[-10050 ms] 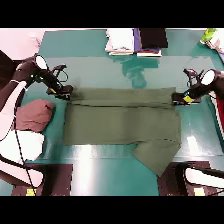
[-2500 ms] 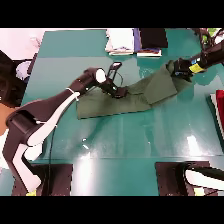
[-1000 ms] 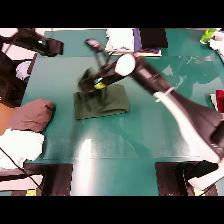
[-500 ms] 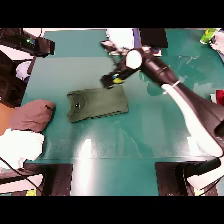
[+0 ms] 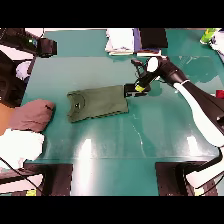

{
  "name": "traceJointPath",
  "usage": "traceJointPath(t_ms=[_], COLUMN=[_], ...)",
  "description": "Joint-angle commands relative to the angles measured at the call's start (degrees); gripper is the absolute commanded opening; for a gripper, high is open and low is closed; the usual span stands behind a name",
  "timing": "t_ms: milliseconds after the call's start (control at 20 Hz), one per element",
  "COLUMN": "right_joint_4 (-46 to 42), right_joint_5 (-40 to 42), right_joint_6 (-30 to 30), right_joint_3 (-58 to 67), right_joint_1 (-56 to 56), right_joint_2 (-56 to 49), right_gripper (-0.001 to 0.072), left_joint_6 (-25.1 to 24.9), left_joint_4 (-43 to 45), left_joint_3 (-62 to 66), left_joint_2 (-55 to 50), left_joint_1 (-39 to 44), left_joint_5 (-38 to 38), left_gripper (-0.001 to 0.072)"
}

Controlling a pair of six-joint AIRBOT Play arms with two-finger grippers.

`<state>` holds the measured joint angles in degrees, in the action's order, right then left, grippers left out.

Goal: Fold the shirts.

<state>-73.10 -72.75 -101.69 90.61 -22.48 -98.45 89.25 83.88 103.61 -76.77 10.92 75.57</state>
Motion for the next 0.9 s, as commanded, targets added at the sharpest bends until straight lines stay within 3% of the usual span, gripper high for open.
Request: traceJointPath(t_ms=[0,350,450,550,750,850], right_joint_4=[3.06,3.08,2.8,2.43,1.22,-3.61], right_joint_5=[0.22,-4.24,-3.32,-1.77,-0.96,-2.4], right_joint_6=[-2.4,-6.1,-5.49,-3.91,-3.13,-2.49], right_joint_3=[2.82,12.68,12.59,12.61,12.61,12.61], right_joint_1=[-1.18,-3.1,-3.63,-4.33,-2.58,0.7], right_joint_2=[-5.25,-15.02,-15.26,-14.95,-11.45,-6.88], right_gripper=[0.0631,0.0614,0.0427,0.0032,0.0022,0.0022], left_joint_6=[-0.44,-2.34,-2.34,-2.36,-2.78,-3.65], left_joint_4=[-0.37,-0.39,-0.59,-2.12,-2.89,-2.89], left_joint_3=[-0.02,-0.02,-0.02,-0.02,-0.02,-0.02], left_joint_2=[-0.04,-0.04,-0.04,-0.04,-0.04,-0.04], left_joint_1=[-0.02,-0.02,-0.02,-0.02,4.42,8.63], left_joint_5=[0.76,4.63,4.79,4.76,2.8,0.83], left_gripper=[0.003,0.003,0.003,0.003,0.0029,0.0029])
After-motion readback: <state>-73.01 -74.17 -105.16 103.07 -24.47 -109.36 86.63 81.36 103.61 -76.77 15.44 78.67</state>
